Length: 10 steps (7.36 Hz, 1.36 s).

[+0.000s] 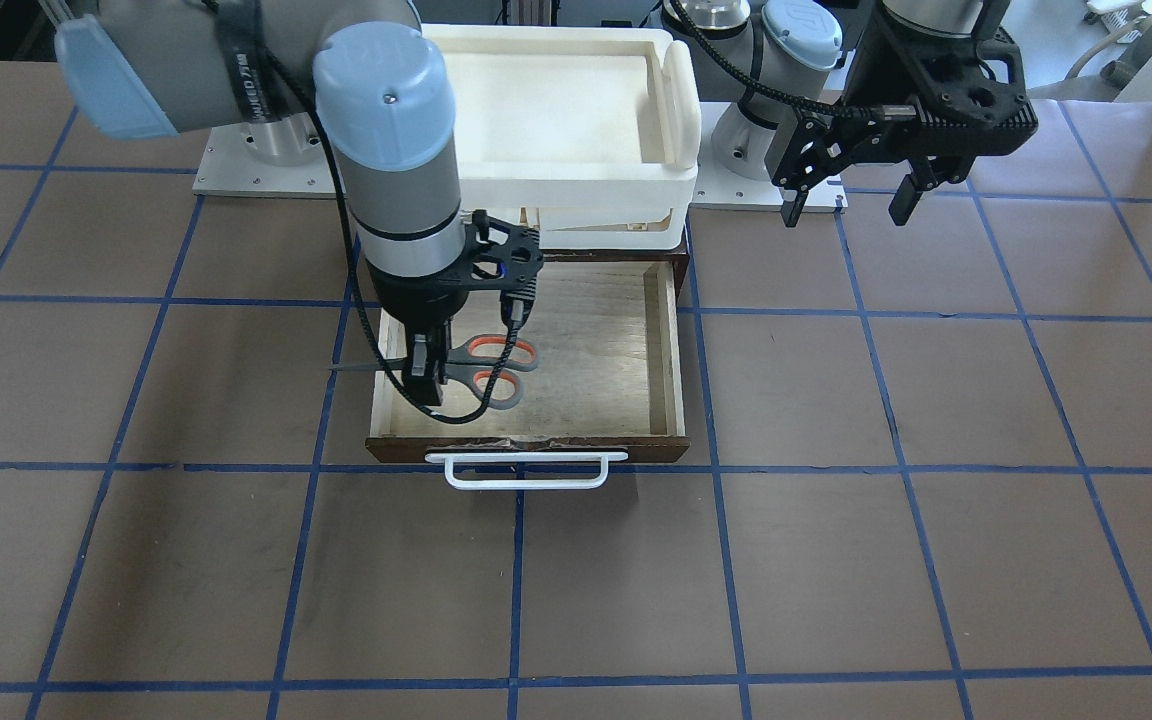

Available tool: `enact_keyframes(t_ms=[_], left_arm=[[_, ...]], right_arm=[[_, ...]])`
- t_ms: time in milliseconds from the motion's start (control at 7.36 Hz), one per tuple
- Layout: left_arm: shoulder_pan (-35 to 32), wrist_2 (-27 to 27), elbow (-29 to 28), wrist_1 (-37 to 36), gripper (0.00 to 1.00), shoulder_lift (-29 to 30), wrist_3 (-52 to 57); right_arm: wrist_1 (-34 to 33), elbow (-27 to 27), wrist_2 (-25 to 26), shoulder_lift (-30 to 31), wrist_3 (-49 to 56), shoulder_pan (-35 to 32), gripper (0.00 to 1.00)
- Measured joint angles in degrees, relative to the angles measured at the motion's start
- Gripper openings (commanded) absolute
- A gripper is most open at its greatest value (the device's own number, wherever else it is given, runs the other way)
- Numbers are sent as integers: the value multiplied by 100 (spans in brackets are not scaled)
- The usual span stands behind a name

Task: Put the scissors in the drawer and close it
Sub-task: 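Carry the scissors with the right gripper over the open drawer, then lower the scissors into the drawer and open the right gripper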

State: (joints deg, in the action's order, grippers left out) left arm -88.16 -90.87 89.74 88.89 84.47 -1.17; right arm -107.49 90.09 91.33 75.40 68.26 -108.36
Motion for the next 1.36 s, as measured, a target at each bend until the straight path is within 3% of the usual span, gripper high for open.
enact_keyframes(t_ms=[679, 951, 1358], left_arm=[[0, -32, 5, 6, 100, -14, -6], [-3, -54, 15, 94, 100, -98, 0], [5, -67, 39, 121, 100, -47, 20]], right_arm=[[-374, 7, 0, -549, -722, -693, 0], [-373, 20, -5, -662, -737, -709, 56], [-375, 32, 36, -651, -743, -681, 98]])
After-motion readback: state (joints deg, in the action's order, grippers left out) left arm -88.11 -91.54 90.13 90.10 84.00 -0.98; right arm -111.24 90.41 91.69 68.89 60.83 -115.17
